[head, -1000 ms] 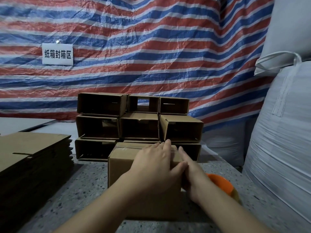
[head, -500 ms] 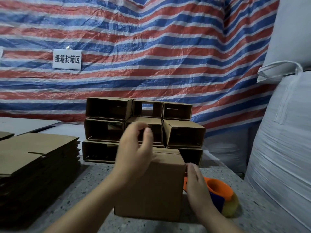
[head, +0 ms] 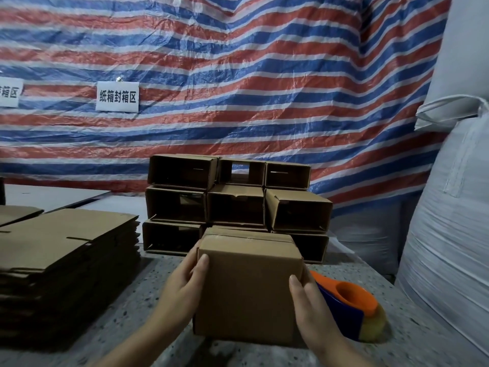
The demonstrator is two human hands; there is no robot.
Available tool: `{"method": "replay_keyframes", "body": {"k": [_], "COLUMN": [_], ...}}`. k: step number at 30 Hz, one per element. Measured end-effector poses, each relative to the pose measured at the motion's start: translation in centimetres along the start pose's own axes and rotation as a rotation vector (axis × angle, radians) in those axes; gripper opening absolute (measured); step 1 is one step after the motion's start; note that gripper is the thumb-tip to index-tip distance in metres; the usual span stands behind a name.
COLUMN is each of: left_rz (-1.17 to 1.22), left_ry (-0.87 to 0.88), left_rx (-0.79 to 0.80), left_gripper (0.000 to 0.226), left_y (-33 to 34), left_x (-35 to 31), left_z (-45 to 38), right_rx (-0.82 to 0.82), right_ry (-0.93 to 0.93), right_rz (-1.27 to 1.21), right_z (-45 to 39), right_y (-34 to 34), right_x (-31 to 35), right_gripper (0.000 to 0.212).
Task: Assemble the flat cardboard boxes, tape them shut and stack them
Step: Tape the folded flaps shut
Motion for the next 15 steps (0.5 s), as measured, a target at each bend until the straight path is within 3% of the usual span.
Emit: {"method": "replay_keyframes", "body": {"k": [4, 8, 15], "left_rz": [0.025, 0.046, 0.022], "left_ry": [-0.078, -0.155, -0.033], "left_rx": [0.064, 0.084, -0.048], "left_gripper": [0.056, 0.050, 0.048], "left_y": [-0.1, -0.1, -0.5], "left_x": [0.6, 1.1, -0.7], "left_z": [0.6, 1.2, -0.6], "right_rx": [0.041, 0.061, -0.126], "right_ry": [0.099, 0.127, 0.061], "right_rz": [0.035, 0.060, -0.168], "right_z": [-0.1, 0.0, -0.2], "right_y": [-0.5, -0.6, -0.7], "right_x": [-1.6, -1.8, 2.2], "right_gripper": [0.062, 0.034, 0.039]}}
Point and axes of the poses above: each hand's wrist, its own z-axis away from the middle knuckle, its own y-axis out of the palm, x = y × z, the point moved 3 cm from there along -z, towards the middle knuckle, and after that the axes turned 10 degrees about y, right-handed, at the moved point
